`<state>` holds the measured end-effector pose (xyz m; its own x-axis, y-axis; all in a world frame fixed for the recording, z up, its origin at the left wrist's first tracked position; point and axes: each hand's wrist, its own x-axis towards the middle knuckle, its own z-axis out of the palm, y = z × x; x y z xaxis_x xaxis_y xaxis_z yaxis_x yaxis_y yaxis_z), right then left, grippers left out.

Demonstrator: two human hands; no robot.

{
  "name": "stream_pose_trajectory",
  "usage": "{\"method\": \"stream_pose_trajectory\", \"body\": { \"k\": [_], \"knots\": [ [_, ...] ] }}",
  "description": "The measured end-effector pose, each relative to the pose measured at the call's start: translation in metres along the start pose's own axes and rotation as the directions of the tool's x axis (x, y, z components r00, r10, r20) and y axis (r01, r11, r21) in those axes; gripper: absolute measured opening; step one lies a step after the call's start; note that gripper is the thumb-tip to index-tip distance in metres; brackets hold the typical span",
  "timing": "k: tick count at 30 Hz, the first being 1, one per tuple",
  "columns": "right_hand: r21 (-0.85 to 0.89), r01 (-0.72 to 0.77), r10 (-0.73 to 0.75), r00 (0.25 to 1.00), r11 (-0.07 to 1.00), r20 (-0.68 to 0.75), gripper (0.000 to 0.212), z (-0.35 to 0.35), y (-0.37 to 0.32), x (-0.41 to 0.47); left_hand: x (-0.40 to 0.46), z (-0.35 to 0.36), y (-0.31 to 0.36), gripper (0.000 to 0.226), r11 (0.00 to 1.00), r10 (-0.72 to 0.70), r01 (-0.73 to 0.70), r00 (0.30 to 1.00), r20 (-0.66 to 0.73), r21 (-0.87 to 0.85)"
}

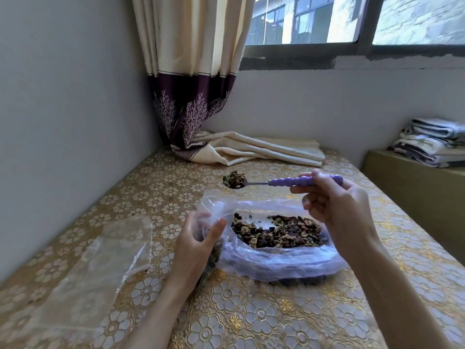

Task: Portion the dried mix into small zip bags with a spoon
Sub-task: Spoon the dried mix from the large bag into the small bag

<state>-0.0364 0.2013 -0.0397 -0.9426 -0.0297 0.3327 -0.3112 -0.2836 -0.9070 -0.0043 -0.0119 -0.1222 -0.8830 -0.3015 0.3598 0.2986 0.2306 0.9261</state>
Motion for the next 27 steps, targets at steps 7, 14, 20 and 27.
{"method": "stream_pose_trajectory", "body": {
  "k": [7,14,20,27],
  "knots": [
    [-0.283,0.152,-0.072,0.959,0.947,0.274,0.013,0.018,0.006,-0.014,0.000,0.001,0.003,0.106,0.993,0.025,-0.024,1.000,0.002,-0.112],
    [-0.163,0.145,-0.114,0.976,0.976,0.183,0.018,0.010,0.007,-0.010,0.000,0.000,0.001,0.096,0.997,0.016,-0.015,1.000,0.012,-0.069],
    [-0.005,0.093,-0.093,0.995,0.996,-0.036,0.016,-0.012,0.014,0.003,0.000,0.000,-0.002,0.091,0.998,0.003,-0.004,1.000,-0.012,-0.065],
    [-0.397,0.118,-0.132,0.991,0.910,-0.007,0.017,-0.019,0.039,0.018,0.000,-0.001,-0.005,0.084,0.999,0.027,-0.027,0.999,-0.030,-0.027]
  ]
}}
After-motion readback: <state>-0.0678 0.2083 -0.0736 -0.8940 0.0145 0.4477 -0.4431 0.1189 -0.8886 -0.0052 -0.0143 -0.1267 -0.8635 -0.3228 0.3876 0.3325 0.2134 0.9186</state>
